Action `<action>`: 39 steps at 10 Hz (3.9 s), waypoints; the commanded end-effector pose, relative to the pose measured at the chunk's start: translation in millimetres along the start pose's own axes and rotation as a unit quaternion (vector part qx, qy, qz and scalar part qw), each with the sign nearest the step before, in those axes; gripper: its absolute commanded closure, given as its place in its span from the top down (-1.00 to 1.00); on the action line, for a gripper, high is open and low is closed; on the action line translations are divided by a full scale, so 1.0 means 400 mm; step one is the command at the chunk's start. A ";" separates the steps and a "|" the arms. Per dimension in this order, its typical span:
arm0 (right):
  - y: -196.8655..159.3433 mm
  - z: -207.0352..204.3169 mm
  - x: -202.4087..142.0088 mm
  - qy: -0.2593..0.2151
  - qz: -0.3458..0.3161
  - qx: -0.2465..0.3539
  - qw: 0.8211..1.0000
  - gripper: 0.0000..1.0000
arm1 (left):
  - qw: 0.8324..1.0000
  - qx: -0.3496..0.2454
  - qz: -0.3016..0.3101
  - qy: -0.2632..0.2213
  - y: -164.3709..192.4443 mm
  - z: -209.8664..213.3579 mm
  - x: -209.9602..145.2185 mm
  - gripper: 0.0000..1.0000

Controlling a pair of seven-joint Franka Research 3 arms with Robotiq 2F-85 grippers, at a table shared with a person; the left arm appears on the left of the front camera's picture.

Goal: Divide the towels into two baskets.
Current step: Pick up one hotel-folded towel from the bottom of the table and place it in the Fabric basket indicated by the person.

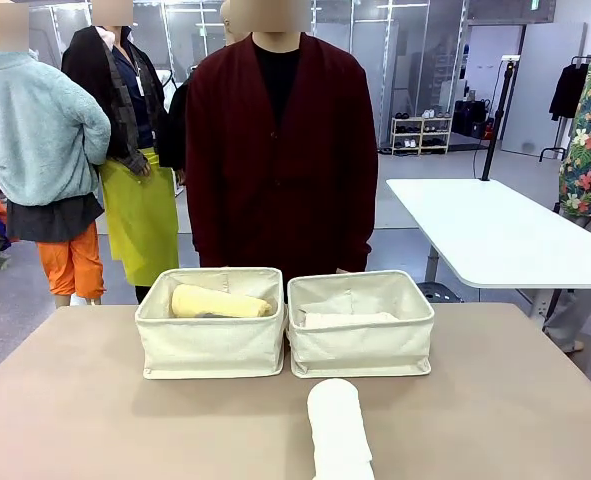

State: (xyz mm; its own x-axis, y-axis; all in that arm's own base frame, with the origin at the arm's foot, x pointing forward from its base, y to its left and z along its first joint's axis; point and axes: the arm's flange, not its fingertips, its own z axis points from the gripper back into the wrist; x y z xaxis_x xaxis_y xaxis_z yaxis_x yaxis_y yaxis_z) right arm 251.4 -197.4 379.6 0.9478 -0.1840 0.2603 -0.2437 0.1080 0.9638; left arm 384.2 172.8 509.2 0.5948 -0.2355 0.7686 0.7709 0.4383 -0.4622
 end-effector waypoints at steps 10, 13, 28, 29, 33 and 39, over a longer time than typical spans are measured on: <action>0.013 0.000 0.000 0.002 -0.006 -0.002 1.000 0.89 | 0.984 -0.019 0.175 -0.020 0.099 0.182 -0.366 1.00; 0.013 0.000 0.000 0.002 -0.006 -0.002 1.000 0.89 | 0.984 -0.019 0.175 -0.020 0.099 0.182 -0.366 1.00; 0.083 -0.785 0.022 0.119 -0.127 -0.338 0.925 0.89 | 0.984 -0.019 0.175 -0.020 0.099 0.182 -0.366 1.00; 0.060 -0.853 0.000 0.104 -0.111 -0.367 0.918 0.89 | 0.984 -0.019 0.175 -0.020 0.099 0.182 -0.366 1.00; -0.043 -1.020 -0.043 0.109 -0.087 -0.441 0.887 0.89 | 0.984 -0.019 0.175 -0.020 0.099 0.182 -0.366 1.00; -0.124 -1.126 -0.092 0.127 -0.084 -0.446 0.882 0.89 | 0.984 -0.019 0.175 -0.020 0.099 0.182 -0.366 1.00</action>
State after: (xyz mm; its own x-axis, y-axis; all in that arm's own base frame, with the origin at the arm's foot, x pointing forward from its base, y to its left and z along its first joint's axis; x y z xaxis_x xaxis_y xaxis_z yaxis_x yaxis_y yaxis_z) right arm 336.8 241.6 308.4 0.9990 -0.0421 -0.0154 0.0439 0.8464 0.5307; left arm 316.1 289.5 408.8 0.8216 -0.0482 0.5680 0.5239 0.4565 -0.7191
